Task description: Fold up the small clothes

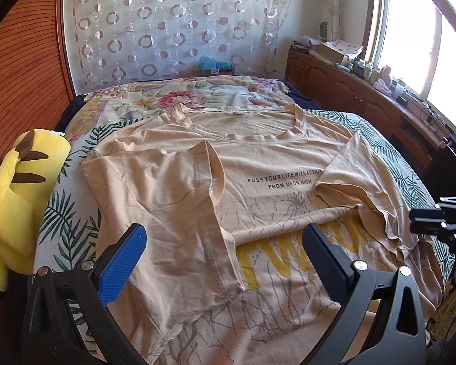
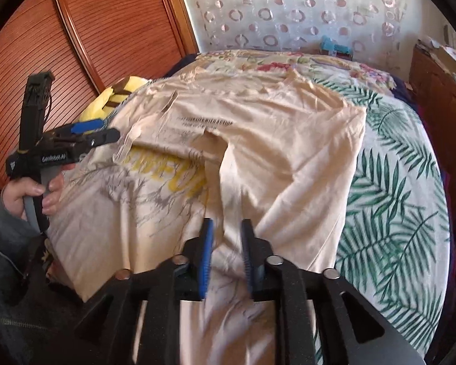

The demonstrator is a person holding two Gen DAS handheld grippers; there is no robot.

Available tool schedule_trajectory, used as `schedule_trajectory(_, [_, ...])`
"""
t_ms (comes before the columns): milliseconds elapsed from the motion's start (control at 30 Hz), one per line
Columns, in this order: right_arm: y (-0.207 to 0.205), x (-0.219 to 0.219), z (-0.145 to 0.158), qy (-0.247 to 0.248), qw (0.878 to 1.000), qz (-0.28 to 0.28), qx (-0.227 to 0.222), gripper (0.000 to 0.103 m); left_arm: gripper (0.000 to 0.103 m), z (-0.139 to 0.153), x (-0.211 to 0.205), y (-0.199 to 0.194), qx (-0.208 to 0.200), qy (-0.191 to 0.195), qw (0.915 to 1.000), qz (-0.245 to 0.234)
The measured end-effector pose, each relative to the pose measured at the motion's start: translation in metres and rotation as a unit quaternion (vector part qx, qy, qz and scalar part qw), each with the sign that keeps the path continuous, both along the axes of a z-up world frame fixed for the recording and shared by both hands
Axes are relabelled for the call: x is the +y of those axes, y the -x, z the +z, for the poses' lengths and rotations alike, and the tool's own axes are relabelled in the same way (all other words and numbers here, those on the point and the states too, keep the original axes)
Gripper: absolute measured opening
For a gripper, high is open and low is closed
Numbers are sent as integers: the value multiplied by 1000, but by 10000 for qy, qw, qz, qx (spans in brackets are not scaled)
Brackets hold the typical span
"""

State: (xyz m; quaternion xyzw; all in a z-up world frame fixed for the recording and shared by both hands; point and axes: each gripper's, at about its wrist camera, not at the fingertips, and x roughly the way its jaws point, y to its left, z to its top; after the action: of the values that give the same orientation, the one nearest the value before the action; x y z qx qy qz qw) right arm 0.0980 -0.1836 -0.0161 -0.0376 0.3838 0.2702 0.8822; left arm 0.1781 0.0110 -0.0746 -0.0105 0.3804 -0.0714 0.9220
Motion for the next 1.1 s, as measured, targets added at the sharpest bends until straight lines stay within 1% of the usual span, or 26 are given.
schedule_trajectory(100, [-13,9,5,-31,9999,-46,-150,25,102,1,7,-1,-8,13,10000,95])
schedule_trajectory(200, [-31,26,3,-128,9998,56,-168,25,102,1,15,-4,-5,-10,9998,192])
schedule_trajectory(367, [-61,56,-17,-25,9998,186,50,25,102,-2,35,-8,31,-15,9992,409])
schedule_trajectory(433, [-67,67,-23,-43,9991,371,202,25,102,-3,46,-11,54,-22,9987,504])
schedule_trajectory(533, [-72,80,-24,-137,9972,687,249,25,102,-4,62,-16,68,-5,9981,606])
schedule_trajectory(633, [-74,81,-24,-187,9969,724,243,25,102,-4,75,-25,91,3,9982,588])
schedule_trajectory(733, [-79,69,-19,-230,9981,542,180,25,102,-4,88,-38,121,-36,9982,578])
schedule_trajectory(767, [-81,64,-16,-211,9987,452,118,25,99,-4,91,-41,129,-42,9983,561])
schedule_trajectory(800, [-84,58,-14,-176,9993,340,43,28,96,-5,96,-47,166,-34,9984,535])
schedule_trajectory(833, [-87,52,-11,-148,9996,237,-11,38,93,-6,99,-52,212,-7,9984,530])
schedule_trajectory(867, [-90,46,-9,-122,9998,122,-67,45,88,-8,104,-58,251,51,9983,531])
schedule_trajectory(900, [-95,40,-7,-79,9999,-6,-115,55,80,-10,109,-62,288,110,9981,537])
schedule_trajectory(933, [-99,34,-7,-38,9998,-134,-157,59,76,-13,114,-69,371,177,9977,545])
schedule_trajectory(1000, [-112,18,-7,71,9987,-458,-207,59,60,-18,120,-79,526,262,9967,557])
schedule_trajectory(1067, [-123,6,-8,184,9969,-722,-235,59,52,-25,126,-89,662,325,9955,590])
schedule_trajectory(1100, [-130,-1,-9,251,9956,-865,-274,59,52,-28,128,-92,718,326,9949,630])
